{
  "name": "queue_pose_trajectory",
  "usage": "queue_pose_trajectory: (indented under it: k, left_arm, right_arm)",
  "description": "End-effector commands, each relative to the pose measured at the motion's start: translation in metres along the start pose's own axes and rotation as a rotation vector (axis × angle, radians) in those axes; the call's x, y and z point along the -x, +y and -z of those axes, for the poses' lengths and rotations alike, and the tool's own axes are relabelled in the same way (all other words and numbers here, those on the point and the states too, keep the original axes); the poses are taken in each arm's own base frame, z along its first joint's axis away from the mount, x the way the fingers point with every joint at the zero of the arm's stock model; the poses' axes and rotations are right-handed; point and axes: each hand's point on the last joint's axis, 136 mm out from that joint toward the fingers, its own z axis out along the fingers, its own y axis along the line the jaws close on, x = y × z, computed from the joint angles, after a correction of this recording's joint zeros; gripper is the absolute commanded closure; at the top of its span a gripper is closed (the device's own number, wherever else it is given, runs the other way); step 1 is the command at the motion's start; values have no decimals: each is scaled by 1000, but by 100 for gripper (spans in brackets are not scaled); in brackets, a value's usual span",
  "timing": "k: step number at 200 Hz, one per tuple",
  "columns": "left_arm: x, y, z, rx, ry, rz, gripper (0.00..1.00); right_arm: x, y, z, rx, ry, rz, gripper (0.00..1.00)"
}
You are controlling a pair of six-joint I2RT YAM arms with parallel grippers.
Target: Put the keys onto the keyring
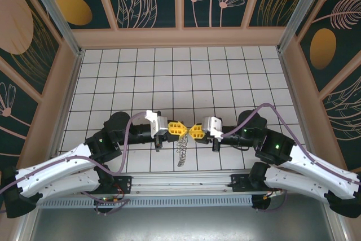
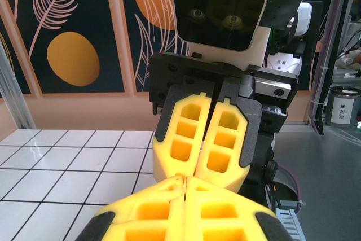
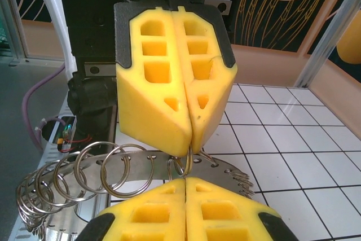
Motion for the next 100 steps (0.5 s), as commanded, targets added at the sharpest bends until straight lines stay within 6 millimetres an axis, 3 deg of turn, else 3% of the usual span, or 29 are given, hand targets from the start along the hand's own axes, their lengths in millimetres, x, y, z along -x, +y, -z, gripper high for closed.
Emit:
queue_pose_trajectory:
  k: [1, 64, 100]
  left_arm:
    - [34, 0, 3, 4, -120, -54, 100]
    - [40, -5, 2, -40, -214, -34, 100]
    - [40, -3, 1, -29, -202, -36, 100]
  right_arm:
    - [2, 7, -4, 34, -22, -3, 90]
    - [12, 15, 4, 66, -85, 7, 87]
    - [16, 8, 14, 6, -106, 4, 83]
